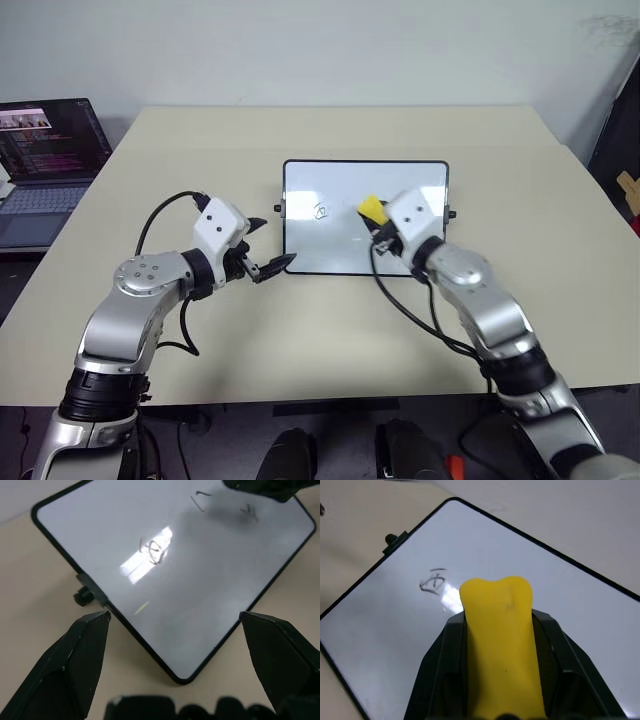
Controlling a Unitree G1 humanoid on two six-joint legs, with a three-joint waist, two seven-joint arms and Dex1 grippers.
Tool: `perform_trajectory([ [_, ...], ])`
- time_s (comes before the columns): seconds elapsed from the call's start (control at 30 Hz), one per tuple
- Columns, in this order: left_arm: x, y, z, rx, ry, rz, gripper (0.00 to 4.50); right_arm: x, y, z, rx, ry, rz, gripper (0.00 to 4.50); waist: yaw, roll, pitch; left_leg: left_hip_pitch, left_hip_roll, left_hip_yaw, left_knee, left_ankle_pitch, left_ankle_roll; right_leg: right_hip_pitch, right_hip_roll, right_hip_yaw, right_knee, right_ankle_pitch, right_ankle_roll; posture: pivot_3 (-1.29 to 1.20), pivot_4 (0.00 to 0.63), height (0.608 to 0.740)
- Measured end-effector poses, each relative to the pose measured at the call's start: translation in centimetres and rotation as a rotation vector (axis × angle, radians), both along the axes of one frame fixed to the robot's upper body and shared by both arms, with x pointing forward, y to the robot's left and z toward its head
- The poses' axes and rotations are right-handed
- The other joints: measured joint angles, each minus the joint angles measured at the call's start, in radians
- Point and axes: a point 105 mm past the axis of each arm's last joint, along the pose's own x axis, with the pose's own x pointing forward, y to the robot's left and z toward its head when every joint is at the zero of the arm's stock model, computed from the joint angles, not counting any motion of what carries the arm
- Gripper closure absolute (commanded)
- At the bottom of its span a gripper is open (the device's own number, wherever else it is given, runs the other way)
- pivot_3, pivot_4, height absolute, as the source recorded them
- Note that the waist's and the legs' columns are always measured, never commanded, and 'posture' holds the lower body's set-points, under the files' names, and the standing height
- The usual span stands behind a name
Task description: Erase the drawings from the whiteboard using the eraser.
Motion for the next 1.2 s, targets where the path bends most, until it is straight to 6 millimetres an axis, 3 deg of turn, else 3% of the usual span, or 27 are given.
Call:
perform_trajectory([
  [0.23, 0.9, -0.1, -0.1, 0.004, -0.022, 0.056, 0.00, 2.9, 4.4, 0.9, -0.069, -0.061, 0.072, 3.17, -0.001, 0.000, 0.000, -0.011, -0.001, 0.000, 0.000, 0.001, -0.002, -0.012, -0.004, 0.000, 0.000, 0.000, 0.000, 0.00, 0.150, 0.740],
  [0.37, 0.9, 0.0, -0.3, 0.003, -0.022, 0.068, 0.00, 3.7, 5.3, -0.7, -0.124, -0.037, 0.091, 3.17, -0.002, 0.000, 0.000, -0.013, -0.001, 0.001, 0.000, 0.001, -0.003, -0.013, -0.004, 0.001, 0.000, 0.000, 0.000, 0.00, 0.150, 0.740],
  [0.57, 0.8, 0.2, -0.6, 0.005, -0.017, 0.085, 0.00, 3.2, 6.1, -2.5, -0.249, -0.044, 0.165, 3.18, -0.003, 0.000, -0.001, -0.011, -0.001, 0.001, 0.001, 0.001, -0.003, -0.012, -0.004, 0.001, 0.003, 0.000, 0.000, 0.00, 0.150, 0.740],
  [0.7, 0.9, 0.3, -0.6, 0.005, -0.018, 0.088, 0.00, 2.6, 6.1, -4.1, -0.322, -0.022, 0.209, 3.18, -0.001, -0.001, -0.001, -0.008, -0.002, 0.001, 0.003, 0.002, -0.004, -0.012, -0.004, 0.001, 0.010, 0.000, 0.000, 0.00, 0.150, 0.740],
  [0.87, 0.9, 0.3, -0.6, 0.004, -0.021, 0.095, 0.00, 2.9, 5.7, -4.5, -0.336, -0.027, 0.182, 3.18, 0.000, -0.001, -0.001, -0.006, -0.003, -0.001, 0.003, 0.004, -0.003, -0.012, -0.003, 0.000, 0.016, 0.002, -0.003, 0.00, 0.150, 0.740],
  [1.2, 0.9, -0.1, -0.7, -0.008, -0.018, 0.085, 0.00, 4.8, 3.8, -1.8, -0.268, -0.101, 0.036, 3.18, -0.001, -0.001, -0.001, -0.006, -0.003, -0.002, 0.003, 0.007, -0.004, -0.012, -0.003, 0.000, 0.017, 0.004, -0.004, 0.00, 0.150, 0.740],
])
